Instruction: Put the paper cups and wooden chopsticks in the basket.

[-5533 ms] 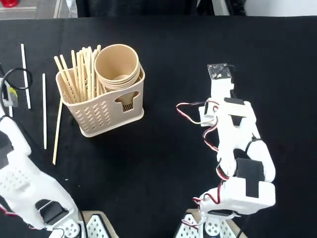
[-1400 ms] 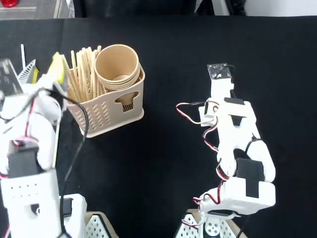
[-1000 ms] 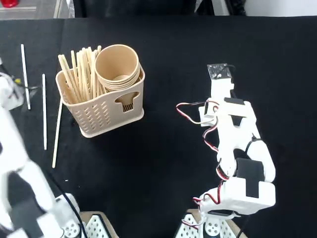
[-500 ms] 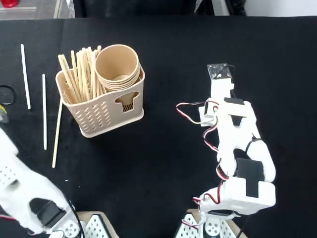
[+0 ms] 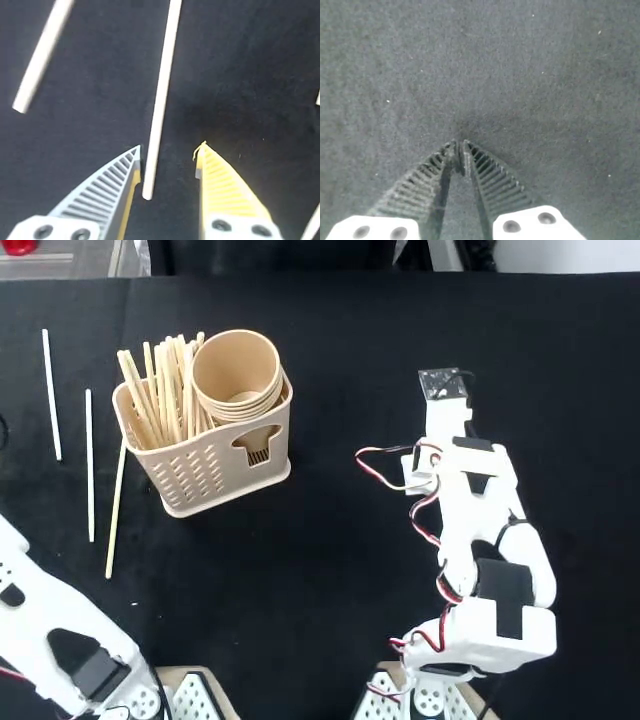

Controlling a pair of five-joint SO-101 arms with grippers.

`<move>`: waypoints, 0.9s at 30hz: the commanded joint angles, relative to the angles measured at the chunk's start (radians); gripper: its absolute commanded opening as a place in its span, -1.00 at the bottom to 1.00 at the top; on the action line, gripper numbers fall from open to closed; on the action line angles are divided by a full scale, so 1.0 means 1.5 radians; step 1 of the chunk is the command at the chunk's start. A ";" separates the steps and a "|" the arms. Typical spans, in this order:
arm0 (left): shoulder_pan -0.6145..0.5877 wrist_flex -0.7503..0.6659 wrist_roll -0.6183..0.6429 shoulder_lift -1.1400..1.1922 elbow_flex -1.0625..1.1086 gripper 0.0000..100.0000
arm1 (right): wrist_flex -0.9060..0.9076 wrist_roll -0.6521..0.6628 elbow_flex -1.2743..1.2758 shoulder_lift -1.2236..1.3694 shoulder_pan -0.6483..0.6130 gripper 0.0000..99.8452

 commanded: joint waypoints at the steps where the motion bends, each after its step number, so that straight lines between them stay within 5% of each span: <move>1: -0.005 0.019 -0.047 0.031 -0.085 -0.63 | -0.005 0.006 -0.004 -0.008 0.005 -0.97; 7: -0.001 0.016 -0.091 0.145 -0.097 -0.66 | -0.004 0.006 -0.004 -0.008 0.005 -0.97; 14: -0.038 0.038 -0.086 0.213 -0.192 -0.95 | -0.004 0.006 -0.004 -0.008 0.006 -0.97; 20: -0.052 0.038 -0.085 0.207 -0.193 -0.94 | -0.005 0.006 -0.004 -0.008 0.006 -0.97; 27: -0.074 0.039 -0.086 0.145 -0.035 -0.94 | -0.006 0.006 -0.004 -0.008 0.006 -0.97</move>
